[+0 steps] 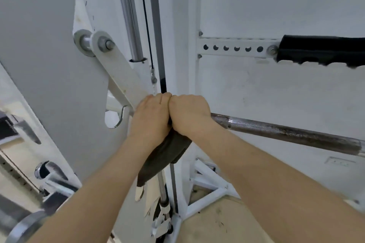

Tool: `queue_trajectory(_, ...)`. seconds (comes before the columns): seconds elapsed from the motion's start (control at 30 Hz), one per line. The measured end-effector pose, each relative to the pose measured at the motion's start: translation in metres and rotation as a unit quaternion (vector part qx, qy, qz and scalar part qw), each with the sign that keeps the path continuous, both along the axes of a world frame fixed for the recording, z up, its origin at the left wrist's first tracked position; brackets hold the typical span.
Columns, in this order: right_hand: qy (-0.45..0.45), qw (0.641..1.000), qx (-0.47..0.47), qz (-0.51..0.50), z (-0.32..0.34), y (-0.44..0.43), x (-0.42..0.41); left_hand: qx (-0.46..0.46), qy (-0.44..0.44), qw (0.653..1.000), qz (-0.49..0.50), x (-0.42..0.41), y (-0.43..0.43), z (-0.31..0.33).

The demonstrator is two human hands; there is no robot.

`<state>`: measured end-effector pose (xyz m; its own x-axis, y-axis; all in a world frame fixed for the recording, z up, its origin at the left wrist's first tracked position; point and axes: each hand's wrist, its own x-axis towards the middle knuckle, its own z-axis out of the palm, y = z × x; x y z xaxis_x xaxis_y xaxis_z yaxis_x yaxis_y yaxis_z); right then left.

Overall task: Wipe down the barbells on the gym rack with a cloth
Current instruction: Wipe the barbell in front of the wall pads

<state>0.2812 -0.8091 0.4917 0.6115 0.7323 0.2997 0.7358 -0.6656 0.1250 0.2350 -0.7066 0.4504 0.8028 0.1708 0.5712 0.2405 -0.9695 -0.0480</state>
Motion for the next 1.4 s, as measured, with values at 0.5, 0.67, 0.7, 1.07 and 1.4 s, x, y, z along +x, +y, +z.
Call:
queue_trajectory(0.5,-0.147,0.967,0.040,-0.203,-0.028,-0.248,0.019,0.046,-0.070,0.979,-0.185,0.046,-0.234,-0.010)
queue_trajectory(0.67,-0.189,0.942,0.073,-0.266,-0.042,-0.365,0.024,0.072,-0.097,0.952,-0.279,0.066,-0.337,-0.013)
queue_trajectory(0.7,-0.191,0.935,0.078,-0.287,-0.044,-0.387,0.024,0.079,-0.101,0.947,-0.293,0.070,-0.359,-0.014)
queue_trajectory(1.07,-0.154,0.898,0.152,-0.383,-0.065,-0.459,0.023,0.091,-0.035,0.954,-0.283,0.079,-0.448,0.000)
queue_trajectory(1.4,-0.118,0.947,0.189,-0.231,-0.097,-0.479,0.002,0.070,0.038,0.974,-0.211,0.074,-0.418,0.005)
